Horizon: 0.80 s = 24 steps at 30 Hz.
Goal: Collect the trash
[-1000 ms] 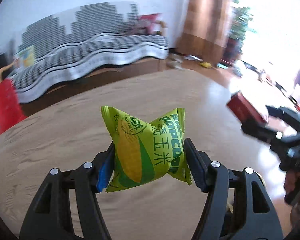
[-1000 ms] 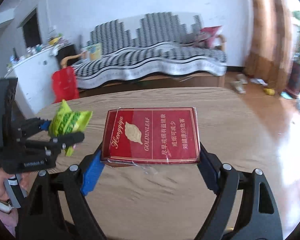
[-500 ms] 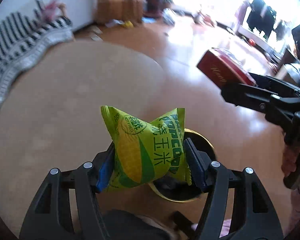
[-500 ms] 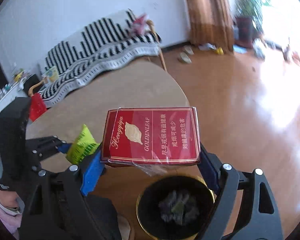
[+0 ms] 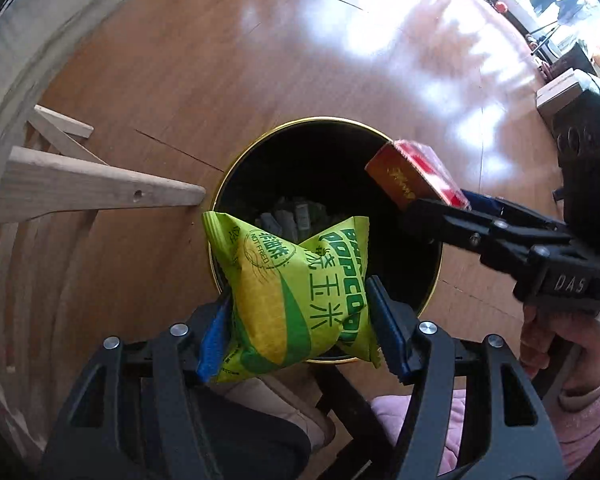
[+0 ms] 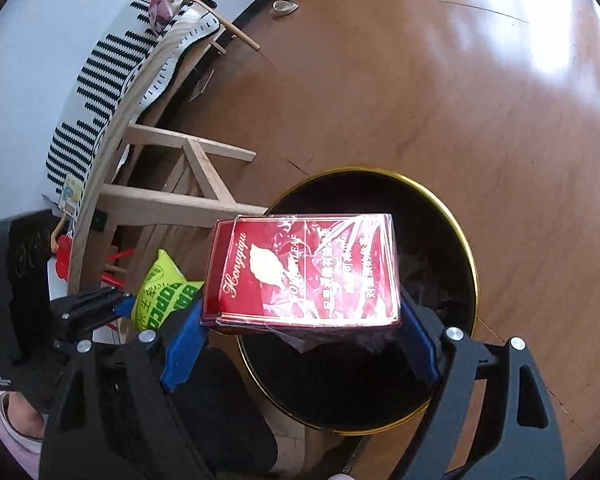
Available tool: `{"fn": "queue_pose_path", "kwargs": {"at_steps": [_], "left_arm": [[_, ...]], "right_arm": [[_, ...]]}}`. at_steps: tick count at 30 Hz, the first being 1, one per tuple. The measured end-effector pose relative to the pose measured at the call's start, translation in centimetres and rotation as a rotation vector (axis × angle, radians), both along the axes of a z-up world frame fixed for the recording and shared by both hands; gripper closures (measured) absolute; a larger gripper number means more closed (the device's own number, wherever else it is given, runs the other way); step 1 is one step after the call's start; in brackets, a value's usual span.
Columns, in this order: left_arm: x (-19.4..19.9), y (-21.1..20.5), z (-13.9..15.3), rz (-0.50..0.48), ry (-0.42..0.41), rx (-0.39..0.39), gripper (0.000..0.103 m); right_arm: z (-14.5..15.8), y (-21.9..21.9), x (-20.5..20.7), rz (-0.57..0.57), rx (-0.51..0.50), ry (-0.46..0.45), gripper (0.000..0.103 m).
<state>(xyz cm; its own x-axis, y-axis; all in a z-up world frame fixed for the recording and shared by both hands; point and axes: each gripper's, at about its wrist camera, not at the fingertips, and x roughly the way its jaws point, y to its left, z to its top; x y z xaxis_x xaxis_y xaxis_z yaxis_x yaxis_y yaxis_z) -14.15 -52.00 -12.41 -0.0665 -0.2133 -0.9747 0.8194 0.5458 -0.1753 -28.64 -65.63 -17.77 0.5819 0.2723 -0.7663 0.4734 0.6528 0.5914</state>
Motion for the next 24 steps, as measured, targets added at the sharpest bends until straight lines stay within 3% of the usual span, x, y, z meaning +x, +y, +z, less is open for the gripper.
{"fn": "queue_pose_path", "kwargs": {"at_steps": [7,8,10,11,14,17,20,22,24], "left_arm": [[-0.9,0.0,-0.2,-0.018,0.003,-0.008,0.038],[-1.1,-0.1,-0.4,-0.029,0.008,-0.002,0.034],[-1.8,-0.2,-0.8,-0.044,0.008,0.024,0.011],[-2.0,-0.3,-0.9,-0.055,0.008,0.032,0.005],[-2.1,-0.1,-0.2,-0.066,0.013,0.002,0.006],[-1.2,0.9,3.3,-0.013,-0.035,-0.129,0.006],[1.0,3.4,9.0,0.125,-0.113,-0.282,0.006],[2.7,6.3,13.5,0.218,-0.194,-0.361,0.006],[4.0,9.5,17.6,0.287,-0.289,-0.41,0.006]], "right_arm": [[1.0,0.4,0.9,-0.001,0.014,-0.021,0.021],[1.1,0.3,0.9,0.003,0.014,-0.026,0.019],[1.4,0.0,1.1,-0.009,0.0,-0.004,0.013],[1.5,-0.3,1.1,-0.021,-0.011,0.013,0.006],[2.0,-1.6,1.0,-0.086,-0.093,0.134,0.006],[3.2,-2.5,0.1,-0.161,-0.189,0.169,0.006],[6.9,-1.0,0.7,-0.178,-0.468,0.161,0.006],[10.5,1.3,2.8,-0.132,-0.631,0.106,0.006],[14.5,3.3,4.8,-0.106,-0.693,0.002,0.006]]}}
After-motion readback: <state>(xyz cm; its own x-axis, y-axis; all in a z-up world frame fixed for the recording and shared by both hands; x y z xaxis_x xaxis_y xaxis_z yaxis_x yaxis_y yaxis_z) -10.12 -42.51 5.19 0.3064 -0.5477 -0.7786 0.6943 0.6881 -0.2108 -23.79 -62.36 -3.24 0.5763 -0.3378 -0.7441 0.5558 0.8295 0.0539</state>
